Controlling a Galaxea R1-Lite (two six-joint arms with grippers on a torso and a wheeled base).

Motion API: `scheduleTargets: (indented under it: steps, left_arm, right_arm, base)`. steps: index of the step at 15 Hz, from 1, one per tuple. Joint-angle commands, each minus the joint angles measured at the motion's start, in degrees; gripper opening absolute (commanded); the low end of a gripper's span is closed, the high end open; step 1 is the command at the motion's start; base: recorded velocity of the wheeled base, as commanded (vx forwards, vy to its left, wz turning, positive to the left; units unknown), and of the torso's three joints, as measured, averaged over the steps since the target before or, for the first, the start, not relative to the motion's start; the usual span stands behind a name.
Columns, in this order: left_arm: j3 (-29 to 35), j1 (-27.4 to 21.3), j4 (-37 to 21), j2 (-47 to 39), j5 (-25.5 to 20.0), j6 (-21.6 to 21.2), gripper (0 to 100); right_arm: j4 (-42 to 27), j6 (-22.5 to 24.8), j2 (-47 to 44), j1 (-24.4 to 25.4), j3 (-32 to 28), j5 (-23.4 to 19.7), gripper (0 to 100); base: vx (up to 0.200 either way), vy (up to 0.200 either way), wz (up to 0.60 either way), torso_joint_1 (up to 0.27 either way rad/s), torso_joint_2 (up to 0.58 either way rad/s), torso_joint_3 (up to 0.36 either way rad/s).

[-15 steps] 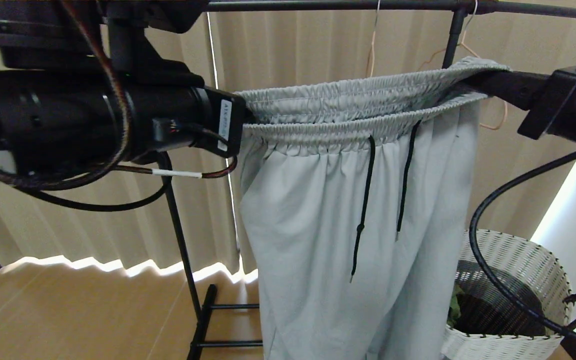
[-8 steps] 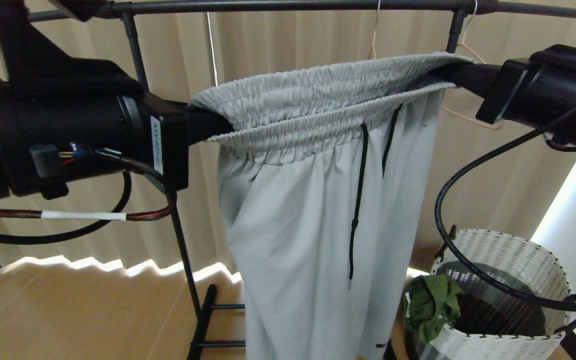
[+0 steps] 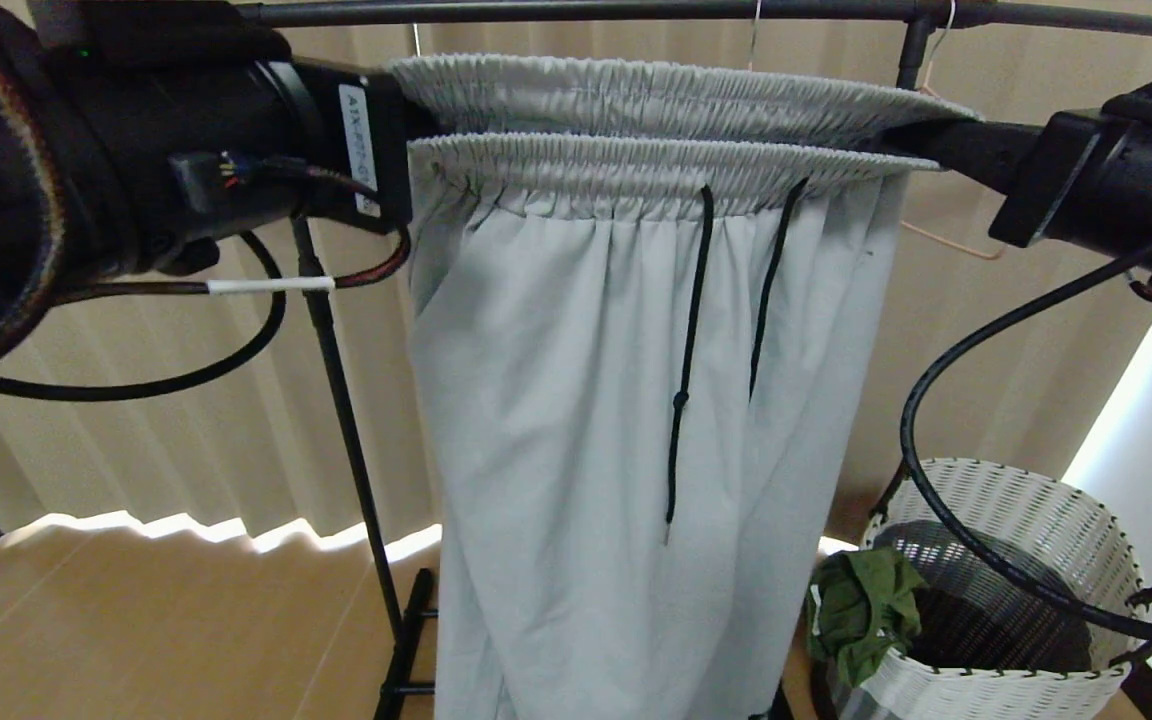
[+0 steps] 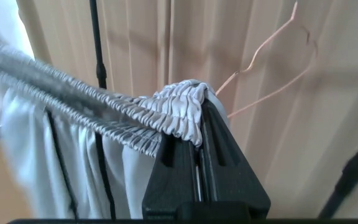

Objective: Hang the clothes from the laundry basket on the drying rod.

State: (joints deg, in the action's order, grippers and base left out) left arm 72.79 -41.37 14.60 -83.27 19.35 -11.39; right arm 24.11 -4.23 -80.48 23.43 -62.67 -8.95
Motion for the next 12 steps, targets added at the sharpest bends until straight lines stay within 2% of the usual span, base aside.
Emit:
scheduleTargets:
  steps: [1, 4, 12]
  left_arm:
    - [1.92, -0.37, 0.95, -4.18, 0.43, -0.04, 0]
    - [-0.81, -0.46, 0.86, -4.09, 0.52, -0.04, 0]
    - [-2.65, -1.16, 0.51, -3.39, 0.87, -0.13, 0]
  right_arm:
    - [-2.76, 0.01, 4.19, 0.39, 1.41, -0.02, 0]
    - [-4.34, 0.19, 6.65, 1.09, 5.89, -0.02, 0]
    - [-4.43, 0.19, 6.30, 1.18, 6.51, -0.02, 0]
  base:
    - [0.000, 0.000, 0.00, 0.000, 0.00, 0.000]
    - [0.000, 0.000, 0.00, 0.000, 0.00, 0.000]
    - [0.000, 0.000, 0.00, 0.000, 0.00, 0.000]
